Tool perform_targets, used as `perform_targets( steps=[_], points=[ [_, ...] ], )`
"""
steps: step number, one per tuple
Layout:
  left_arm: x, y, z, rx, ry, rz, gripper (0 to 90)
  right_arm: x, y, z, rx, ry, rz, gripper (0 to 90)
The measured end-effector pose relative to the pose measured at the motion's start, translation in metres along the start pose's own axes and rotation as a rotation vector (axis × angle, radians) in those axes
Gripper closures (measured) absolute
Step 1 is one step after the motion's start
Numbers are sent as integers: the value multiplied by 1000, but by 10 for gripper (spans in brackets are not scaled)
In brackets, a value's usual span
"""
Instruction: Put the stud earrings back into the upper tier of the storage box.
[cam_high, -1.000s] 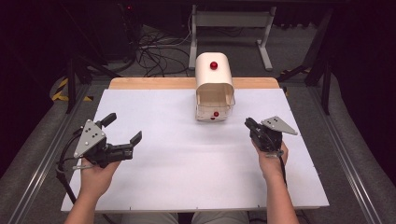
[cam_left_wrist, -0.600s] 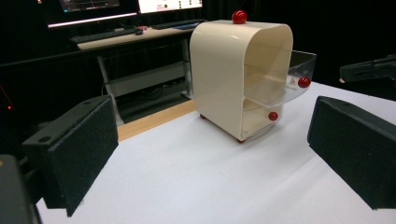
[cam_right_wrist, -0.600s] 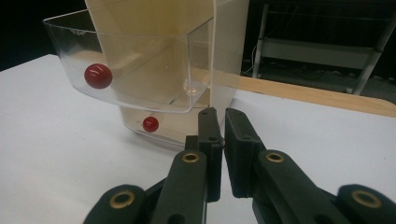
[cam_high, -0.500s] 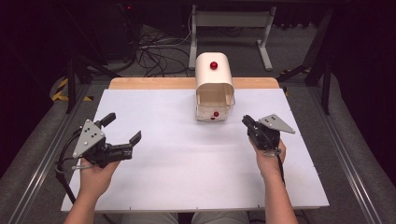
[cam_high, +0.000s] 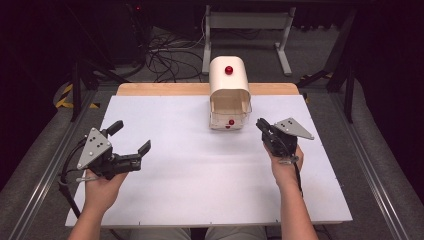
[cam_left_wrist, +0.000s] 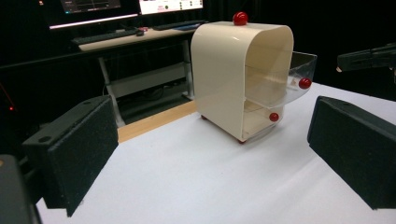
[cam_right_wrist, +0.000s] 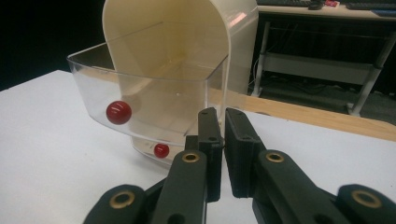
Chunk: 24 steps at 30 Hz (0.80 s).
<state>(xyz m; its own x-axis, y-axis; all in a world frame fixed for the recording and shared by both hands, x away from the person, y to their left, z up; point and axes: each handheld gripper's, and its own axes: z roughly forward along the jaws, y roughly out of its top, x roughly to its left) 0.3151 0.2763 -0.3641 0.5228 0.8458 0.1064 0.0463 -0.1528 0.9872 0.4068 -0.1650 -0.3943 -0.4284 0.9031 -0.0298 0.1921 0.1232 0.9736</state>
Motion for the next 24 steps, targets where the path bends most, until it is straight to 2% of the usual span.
perform_targets(
  steps=[24],
  points=[
    [0, 1, -1, -3, -2, 0, 26, 9, 20, 5, -27, 11, -16, 858]
  ],
)
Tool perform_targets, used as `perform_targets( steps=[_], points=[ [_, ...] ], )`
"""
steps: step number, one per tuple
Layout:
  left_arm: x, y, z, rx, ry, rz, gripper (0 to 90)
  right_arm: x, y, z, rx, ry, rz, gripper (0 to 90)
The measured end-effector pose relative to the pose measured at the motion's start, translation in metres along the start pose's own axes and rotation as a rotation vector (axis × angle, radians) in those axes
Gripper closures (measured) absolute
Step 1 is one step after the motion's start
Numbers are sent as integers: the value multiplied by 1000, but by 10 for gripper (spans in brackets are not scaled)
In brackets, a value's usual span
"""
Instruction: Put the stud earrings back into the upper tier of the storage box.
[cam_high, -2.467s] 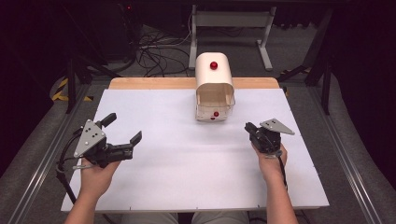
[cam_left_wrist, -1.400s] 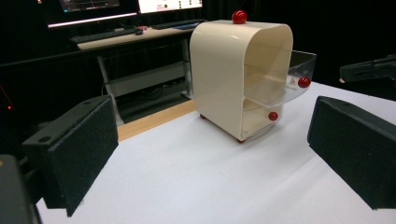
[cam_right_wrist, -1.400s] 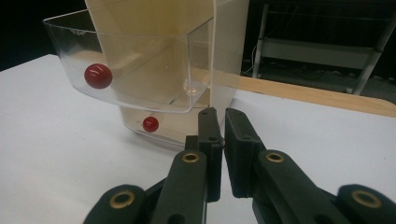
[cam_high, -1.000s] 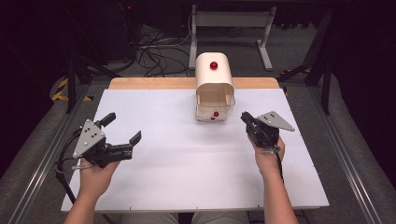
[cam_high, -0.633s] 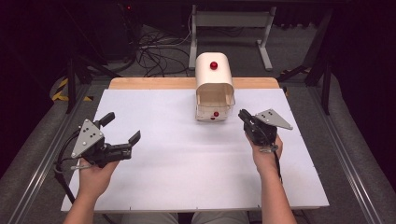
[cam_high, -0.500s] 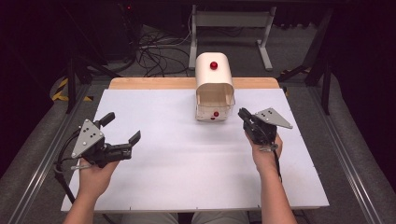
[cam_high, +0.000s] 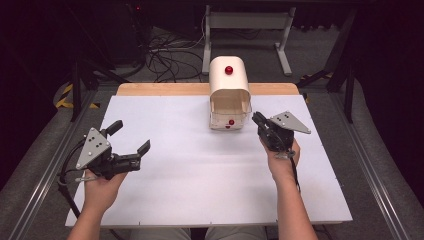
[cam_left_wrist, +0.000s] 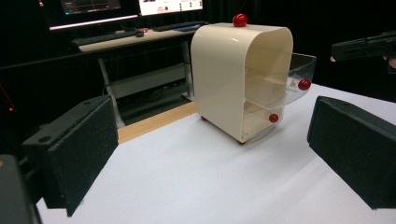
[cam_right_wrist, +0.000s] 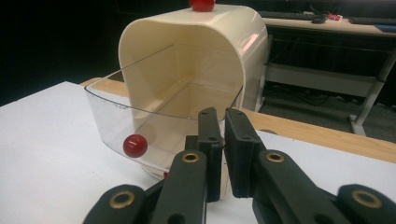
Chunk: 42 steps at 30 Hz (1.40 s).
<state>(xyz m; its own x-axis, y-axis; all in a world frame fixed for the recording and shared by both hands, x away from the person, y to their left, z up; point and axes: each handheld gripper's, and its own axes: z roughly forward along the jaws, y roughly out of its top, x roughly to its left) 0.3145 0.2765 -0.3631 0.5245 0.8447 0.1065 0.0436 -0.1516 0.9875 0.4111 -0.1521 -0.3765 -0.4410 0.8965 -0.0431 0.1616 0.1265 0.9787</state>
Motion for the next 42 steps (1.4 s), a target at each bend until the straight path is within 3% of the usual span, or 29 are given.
perform_targets(
  steps=[21, 42],
  points=[
    [2, 0, -1, 1, -3, 2, 26, 5, 13, 16, -4, 4, 0, 857],
    [2, 0, -2, -2, 1, -1, 26, 11, 13, 28, 29, -31, -57, 849]
  ],
)
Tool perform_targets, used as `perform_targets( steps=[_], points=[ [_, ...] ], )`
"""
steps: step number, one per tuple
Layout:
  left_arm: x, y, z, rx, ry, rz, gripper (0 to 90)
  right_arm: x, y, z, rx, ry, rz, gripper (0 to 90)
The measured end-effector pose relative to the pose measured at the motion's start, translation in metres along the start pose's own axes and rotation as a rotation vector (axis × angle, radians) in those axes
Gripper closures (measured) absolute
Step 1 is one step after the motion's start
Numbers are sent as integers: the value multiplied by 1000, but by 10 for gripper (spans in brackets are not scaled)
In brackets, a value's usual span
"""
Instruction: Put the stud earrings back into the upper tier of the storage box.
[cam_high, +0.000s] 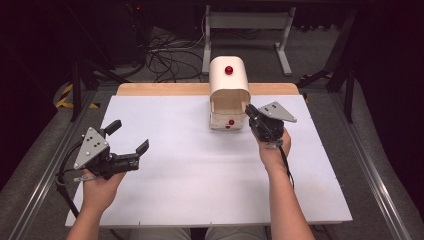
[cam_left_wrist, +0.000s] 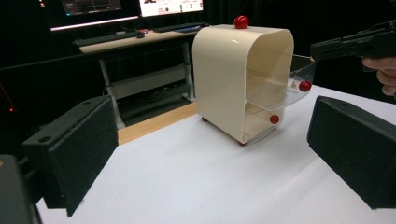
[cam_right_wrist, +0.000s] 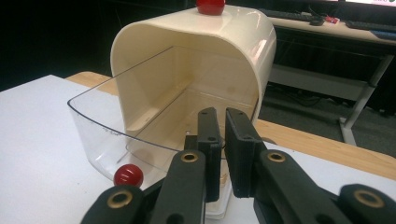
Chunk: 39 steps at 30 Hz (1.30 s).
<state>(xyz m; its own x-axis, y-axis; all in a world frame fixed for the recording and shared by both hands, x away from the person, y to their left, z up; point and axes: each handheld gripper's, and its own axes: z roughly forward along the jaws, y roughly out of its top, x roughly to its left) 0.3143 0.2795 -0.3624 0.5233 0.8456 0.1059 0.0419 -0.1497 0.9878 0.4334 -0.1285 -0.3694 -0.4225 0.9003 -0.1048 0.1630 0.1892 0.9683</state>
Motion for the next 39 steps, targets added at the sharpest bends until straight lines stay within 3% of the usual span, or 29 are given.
perform_targets(
  steps=[8, 15, 22, 39],
  points=[
    [0, 0, 0, 1, 1, 1, 27, 0, 0, -1, -1, 3, -9, 815],
    [0, 0, 0, 3, 0, 1, 26, -1, 1, -5, -21, 4, 7, 733],
    [-1, 0, 0, 4, -1, 2, 27, -4, -3, -10, -37, -1, 18, 712],
    [-1, 0, 1, 5, -1, 4, 26, -9, -13, -22, -77, 31, 50, 500]
  ],
)
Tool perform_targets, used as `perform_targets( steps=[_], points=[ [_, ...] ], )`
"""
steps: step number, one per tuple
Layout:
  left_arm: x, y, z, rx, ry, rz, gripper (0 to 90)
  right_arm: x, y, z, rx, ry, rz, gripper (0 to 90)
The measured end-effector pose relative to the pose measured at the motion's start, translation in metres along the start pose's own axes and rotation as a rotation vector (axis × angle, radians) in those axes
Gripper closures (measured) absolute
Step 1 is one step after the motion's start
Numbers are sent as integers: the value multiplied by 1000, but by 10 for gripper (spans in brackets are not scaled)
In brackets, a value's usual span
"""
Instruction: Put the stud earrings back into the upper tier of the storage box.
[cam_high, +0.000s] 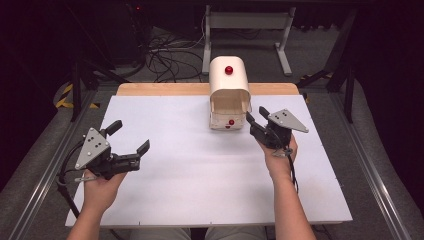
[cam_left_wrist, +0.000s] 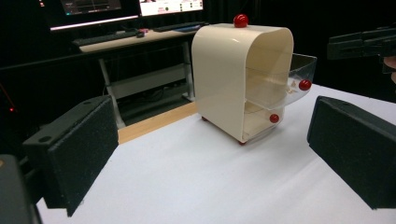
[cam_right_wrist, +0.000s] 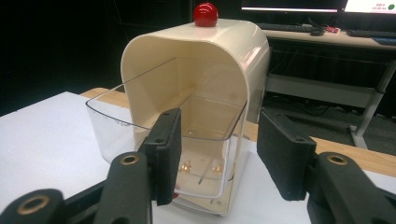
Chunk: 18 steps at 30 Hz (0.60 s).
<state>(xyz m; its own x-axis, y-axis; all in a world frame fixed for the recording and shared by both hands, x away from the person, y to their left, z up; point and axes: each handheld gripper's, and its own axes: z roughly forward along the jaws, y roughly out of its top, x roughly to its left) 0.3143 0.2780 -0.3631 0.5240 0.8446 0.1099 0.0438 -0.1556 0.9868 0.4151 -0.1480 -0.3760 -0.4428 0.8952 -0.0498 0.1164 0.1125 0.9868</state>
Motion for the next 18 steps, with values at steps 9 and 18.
perform_targets(
  steps=[9, 18],
  points=[
    [0, 0, 0, 1, 0, 2, 26, -7, -4, -10, -26, 30, 28, 444],
    [0, 0, -2, -3, 8, -2, 26, -10, -11, -19, -34, 80, 30, 370]
  ],
)
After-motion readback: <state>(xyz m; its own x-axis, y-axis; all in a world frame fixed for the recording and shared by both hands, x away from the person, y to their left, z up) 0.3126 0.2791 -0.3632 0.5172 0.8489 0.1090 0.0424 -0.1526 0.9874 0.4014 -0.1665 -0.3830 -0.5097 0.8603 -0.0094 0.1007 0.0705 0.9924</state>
